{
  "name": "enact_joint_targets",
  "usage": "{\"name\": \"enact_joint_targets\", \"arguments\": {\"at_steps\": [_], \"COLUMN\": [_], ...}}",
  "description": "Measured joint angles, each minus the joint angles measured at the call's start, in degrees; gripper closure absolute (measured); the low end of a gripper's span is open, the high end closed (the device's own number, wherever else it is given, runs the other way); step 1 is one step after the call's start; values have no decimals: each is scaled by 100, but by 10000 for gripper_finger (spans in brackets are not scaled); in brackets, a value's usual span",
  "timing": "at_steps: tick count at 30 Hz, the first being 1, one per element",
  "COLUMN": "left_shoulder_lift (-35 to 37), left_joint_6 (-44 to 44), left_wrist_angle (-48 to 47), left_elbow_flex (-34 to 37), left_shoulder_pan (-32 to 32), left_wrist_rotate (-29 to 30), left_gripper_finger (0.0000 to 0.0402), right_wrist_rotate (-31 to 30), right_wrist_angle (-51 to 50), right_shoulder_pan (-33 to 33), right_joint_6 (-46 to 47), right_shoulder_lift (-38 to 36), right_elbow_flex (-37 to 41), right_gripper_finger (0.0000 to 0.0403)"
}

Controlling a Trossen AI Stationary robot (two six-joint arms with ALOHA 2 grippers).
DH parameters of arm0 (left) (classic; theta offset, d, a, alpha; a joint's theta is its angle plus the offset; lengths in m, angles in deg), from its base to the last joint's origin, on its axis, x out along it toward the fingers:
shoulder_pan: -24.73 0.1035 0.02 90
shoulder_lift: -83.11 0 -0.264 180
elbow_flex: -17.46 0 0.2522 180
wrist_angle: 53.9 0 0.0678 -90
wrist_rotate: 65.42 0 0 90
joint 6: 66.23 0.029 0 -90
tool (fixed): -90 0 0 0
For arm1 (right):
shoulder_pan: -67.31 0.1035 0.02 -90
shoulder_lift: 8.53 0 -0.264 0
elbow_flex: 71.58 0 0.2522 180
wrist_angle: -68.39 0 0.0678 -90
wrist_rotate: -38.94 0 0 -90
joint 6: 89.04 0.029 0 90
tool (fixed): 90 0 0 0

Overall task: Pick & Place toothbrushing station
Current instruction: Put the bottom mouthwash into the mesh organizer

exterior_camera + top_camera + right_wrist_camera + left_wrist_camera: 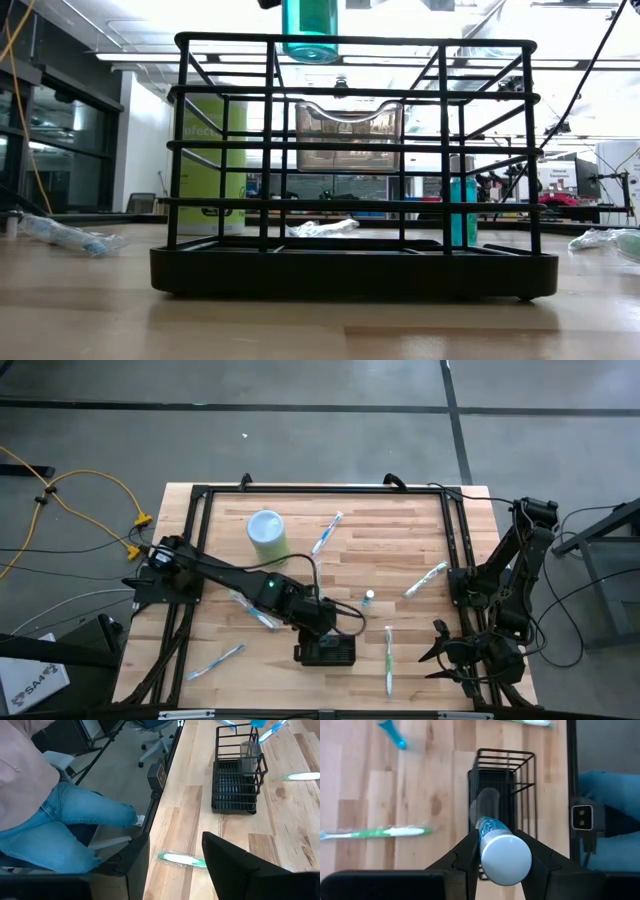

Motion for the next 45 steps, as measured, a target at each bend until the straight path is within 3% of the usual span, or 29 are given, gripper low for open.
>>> {"name": "enact_joint_targets", "arguments": {"at_steps": [16, 45], "left_shoulder_lift": [-376, -936], "left_joint_6": [132, 316], "left_wrist_angle": [-71, -8], "left_elbow_flex": [-436, -656], "left_shoulder_pan": [-393, -320], "left_wrist_rotate": [167, 87], "left_gripper_finger": [302, 302], "right_wrist_rotate": [-1, -1], "right_wrist_angle": [37, 35], "right_shoulder_pan": [0, 1], "right_joint_6": [0, 0], "right_shoulder_lift": [0, 0], "right_elbow_flex": [0, 0], "right_gripper_finger": [230, 230]}}
